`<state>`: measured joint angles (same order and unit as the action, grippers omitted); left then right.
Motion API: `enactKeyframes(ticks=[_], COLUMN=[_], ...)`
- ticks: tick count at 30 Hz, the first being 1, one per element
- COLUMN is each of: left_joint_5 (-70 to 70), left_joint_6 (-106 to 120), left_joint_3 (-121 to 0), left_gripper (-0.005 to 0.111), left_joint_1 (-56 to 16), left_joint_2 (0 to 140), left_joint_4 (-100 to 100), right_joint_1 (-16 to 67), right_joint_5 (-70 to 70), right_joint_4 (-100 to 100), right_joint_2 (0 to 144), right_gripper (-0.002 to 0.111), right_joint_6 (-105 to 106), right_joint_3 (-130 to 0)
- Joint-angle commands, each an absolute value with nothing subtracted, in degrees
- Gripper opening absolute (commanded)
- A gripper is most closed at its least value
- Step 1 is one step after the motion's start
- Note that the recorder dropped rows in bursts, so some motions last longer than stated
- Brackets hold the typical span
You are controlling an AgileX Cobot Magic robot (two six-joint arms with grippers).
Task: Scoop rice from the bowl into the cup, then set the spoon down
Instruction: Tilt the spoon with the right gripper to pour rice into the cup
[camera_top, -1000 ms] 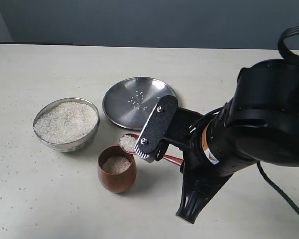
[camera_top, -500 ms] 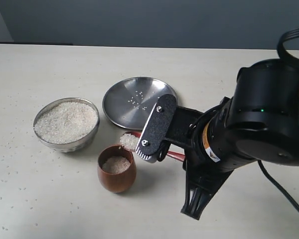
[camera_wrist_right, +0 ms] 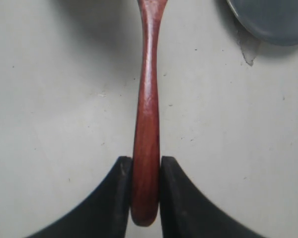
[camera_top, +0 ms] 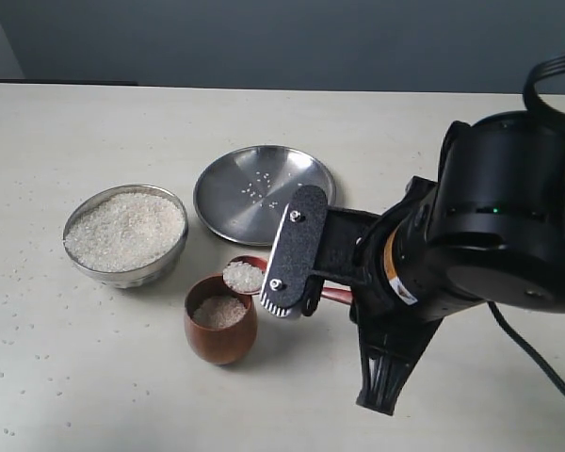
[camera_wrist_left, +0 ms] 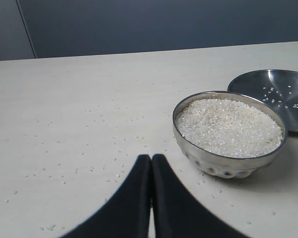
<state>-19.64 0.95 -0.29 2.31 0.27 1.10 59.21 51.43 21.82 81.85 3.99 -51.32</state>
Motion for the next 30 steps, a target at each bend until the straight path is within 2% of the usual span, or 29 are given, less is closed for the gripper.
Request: enactKeyframes(ticks=[1, 30], left_joint_5=[-19.14, -19.14], left_joint_6=[0.69, 0.69], left_joint_3=[0.00, 0.00], left_gripper=[0.000, 0.000], left_joint_1=[2.44, 2.44], left_joint_2=[0.00, 0.00], left_joint_4=[0.96, 0.96], right_joint_1=[59.45, 59.45], right_joint_5=[51.92, 50.00], right_joint_4=[23.09, 27.72], right_joint_2=[81.46, 81.46], right_gripper=[-0.001, -0.001], right_joint_6=[7.84, 13.51], right_joint_3=[-51.12, -51.12])
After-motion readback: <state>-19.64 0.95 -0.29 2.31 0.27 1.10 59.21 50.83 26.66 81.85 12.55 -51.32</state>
